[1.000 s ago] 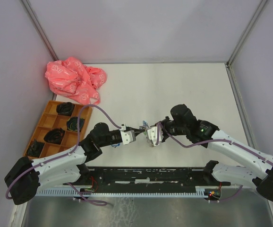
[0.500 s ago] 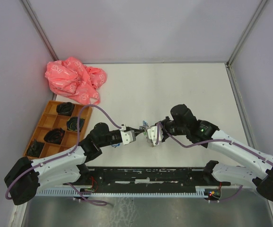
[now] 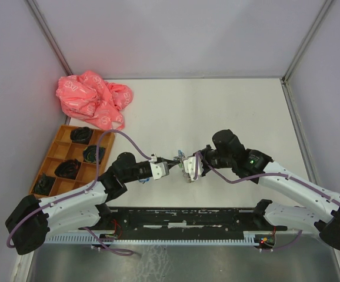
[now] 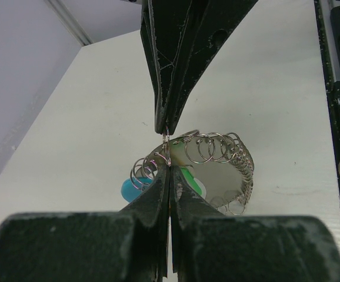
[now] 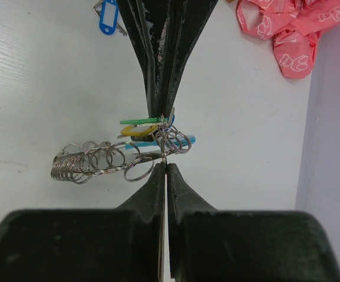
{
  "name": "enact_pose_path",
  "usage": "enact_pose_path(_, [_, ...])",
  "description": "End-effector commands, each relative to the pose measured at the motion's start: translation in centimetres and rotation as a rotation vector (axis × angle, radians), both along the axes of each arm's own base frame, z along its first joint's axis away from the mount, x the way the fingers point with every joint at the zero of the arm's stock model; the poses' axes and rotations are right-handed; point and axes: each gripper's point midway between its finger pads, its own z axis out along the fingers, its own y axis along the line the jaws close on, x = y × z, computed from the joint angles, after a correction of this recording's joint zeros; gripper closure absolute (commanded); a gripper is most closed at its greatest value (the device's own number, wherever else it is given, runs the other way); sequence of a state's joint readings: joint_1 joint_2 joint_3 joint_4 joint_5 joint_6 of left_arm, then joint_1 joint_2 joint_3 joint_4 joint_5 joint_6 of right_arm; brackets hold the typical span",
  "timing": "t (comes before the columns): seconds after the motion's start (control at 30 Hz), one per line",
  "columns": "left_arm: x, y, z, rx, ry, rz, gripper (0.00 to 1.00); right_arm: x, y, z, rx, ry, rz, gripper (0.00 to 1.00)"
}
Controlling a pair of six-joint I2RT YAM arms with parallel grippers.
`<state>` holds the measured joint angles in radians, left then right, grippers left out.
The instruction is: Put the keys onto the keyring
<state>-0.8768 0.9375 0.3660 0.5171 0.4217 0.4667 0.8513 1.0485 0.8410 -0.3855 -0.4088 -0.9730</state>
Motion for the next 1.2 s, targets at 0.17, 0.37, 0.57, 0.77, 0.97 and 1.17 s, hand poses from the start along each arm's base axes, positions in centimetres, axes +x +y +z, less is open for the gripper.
enact_pose_path(0.17, [0.26, -0.71, 3.17, -0.053, -0.093, -0.021, 0.97, 0.20, 1.14, 2.89, 0.070, -0.037, 0.017, 0.99])
enact_pose_path(0.37, [0.21, -0.80, 3.26, -0.055, -0.091, -0.027, 0.97, 0.22, 1.13, 2.78, 0.068, -0.033, 0.014, 0.99])
enact_pose_path(0.57, [0.22, -0.85, 3.25, -0.057, -0.091, -0.027, 0.97, 0.10, 1.22, 2.91, 0.073, -0.031, 0.019, 0.99])
enact_pose_path(0.77, [0.42, -0.81, 3.33, -0.059, -0.091, -0.016, 0.97, 0.03, 1.20, 2.90, 0.072, -0.027, 0.021, 0.99])
enact_pose_path(0.97, [0.46, -0.62, 3.33, -0.060, -0.093, -0.008, 0.97, 0.08, 1.17, 2.79, 0.067, -0.027, 0.016, 0.99])
enact_pose_path(1.17, [0.44, -0.44, 3.13, -0.051, -0.091, -0.003, 0.97, 0.39, 0.91, 2.82, 0.062, -0.035, -0.005, 0.99])
